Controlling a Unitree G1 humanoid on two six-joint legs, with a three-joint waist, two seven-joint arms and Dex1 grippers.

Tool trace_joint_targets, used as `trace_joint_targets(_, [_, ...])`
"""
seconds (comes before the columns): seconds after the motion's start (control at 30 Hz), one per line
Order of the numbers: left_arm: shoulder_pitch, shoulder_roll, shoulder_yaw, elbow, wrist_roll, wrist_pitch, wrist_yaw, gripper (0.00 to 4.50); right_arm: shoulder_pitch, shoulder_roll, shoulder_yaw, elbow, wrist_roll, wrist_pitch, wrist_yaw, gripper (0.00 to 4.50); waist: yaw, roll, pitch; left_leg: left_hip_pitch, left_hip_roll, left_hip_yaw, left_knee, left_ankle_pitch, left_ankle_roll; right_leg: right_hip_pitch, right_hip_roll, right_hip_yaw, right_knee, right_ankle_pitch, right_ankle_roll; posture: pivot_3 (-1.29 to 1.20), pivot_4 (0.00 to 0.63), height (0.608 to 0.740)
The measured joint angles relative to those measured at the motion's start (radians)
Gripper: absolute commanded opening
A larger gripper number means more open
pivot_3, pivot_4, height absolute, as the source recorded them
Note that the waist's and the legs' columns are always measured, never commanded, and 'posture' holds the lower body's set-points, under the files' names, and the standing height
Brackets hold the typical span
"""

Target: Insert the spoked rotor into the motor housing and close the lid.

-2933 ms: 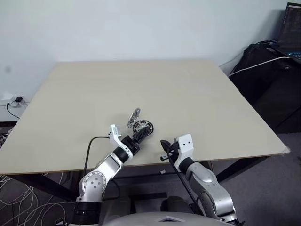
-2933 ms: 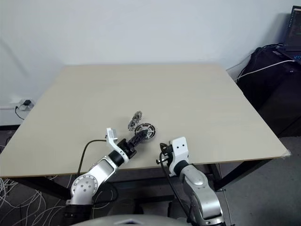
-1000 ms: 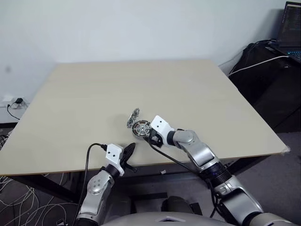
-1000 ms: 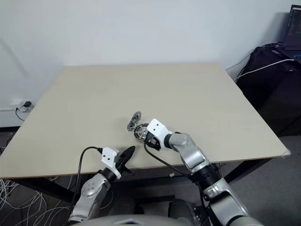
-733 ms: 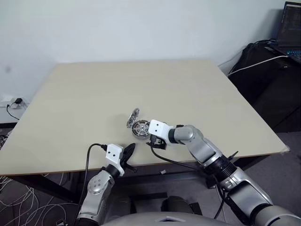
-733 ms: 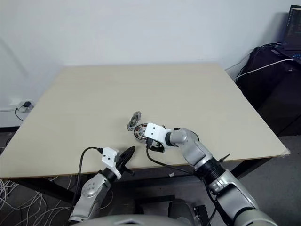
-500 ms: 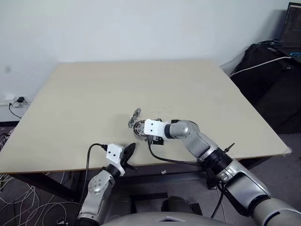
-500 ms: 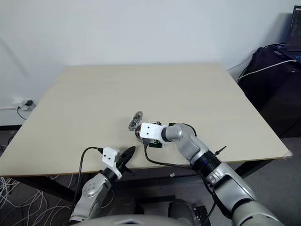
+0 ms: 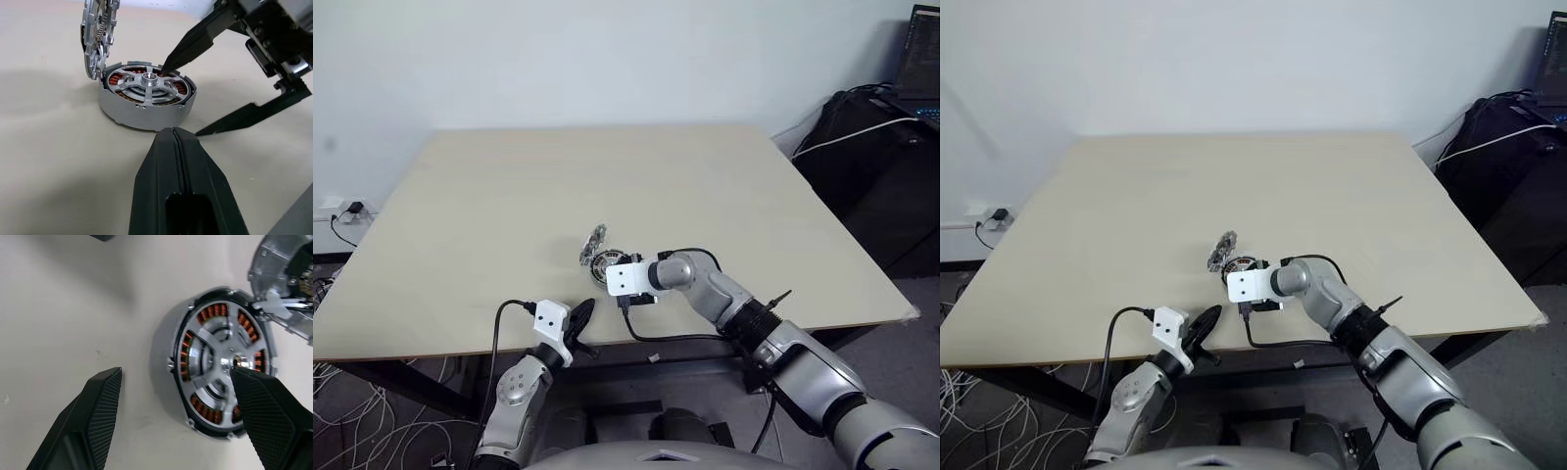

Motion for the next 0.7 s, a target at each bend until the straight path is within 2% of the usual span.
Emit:
trace_joint_targets(0.33, [-0.023, -0.015, 0.028, 0.085, -0.002, -0.034, -0.009, 0.0, -0.032, 0.005, -0.001, 0.052, -0.029, -0.041, 0.023, 3.79, -0.001, 0.0, 0.0, 0.0, 0.0, 0.0, 0.0, 0.0, 0.0, 0.0, 0.0, 0.0, 0.0, 0.0, 0.0, 0.0, 0.0, 0.74])
trace_joint_targets(0.37, [-0.024, -0.015, 0.031, 0.092, -0.002, -0.038, -0.012, 0.0, -0.032, 0.006, -0.001, 0.056, -0.029, -0.045, 0.028, 3.38, -0.001, 0.0, 0.0, 0.0, 0.0, 0.0, 0.0, 0.0, 0.0, 0.0, 0.0, 0.0, 0.0, 0.0, 0.0, 0.0, 0.0, 0.74])
trace_joint_targets(0.4, [-0.025, -0.015, 0.032, 0.097, -0.002, -0.041, -0.014, 0.0, -0.032, 0.006, -0.001, 0.058, -0.029, -0.052, 0.034, 3.22, 0.0, 0.0, 0.0, 0.0, 0.0, 0.0, 0.0, 0.0, 0.0, 0.0, 0.0, 0.0, 0.0, 0.0, 0.0, 0.0, 0.0, 0.74])
trace_joint_targets(0.57, [-0.03, -0.023, 0.033, 0.109, -0.002, -0.055, -0.022, 0.0, -0.042, 0.004, -0.003, 0.058, -0.028, -0.077, 0.091, 1.62, 0.0, 0.0, 0.0, 0.0, 0.0, 0.0, 0.0, 0.0, 0.0, 0.0, -0.001, 0.0, 0.0, 0.0, 0.0, 0.0, 0.0, 0.74])
trace_joint_targets(0.7, [-0.03, -0.023, 0.033, 0.109, -0.002, -0.055, -0.022, 0.0, -0.046, 0.001, -0.004, 0.059, -0.026, -0.088, 0.134, 1.62, 0.0, 0.001, 0.0, 0.0, 0.0, -0.001, 0.0, 0.0, 0.0, 0.0, -0.001, 0.0, 0.0, 0.0, 0.0, 0.0, 0.0, 0.74])
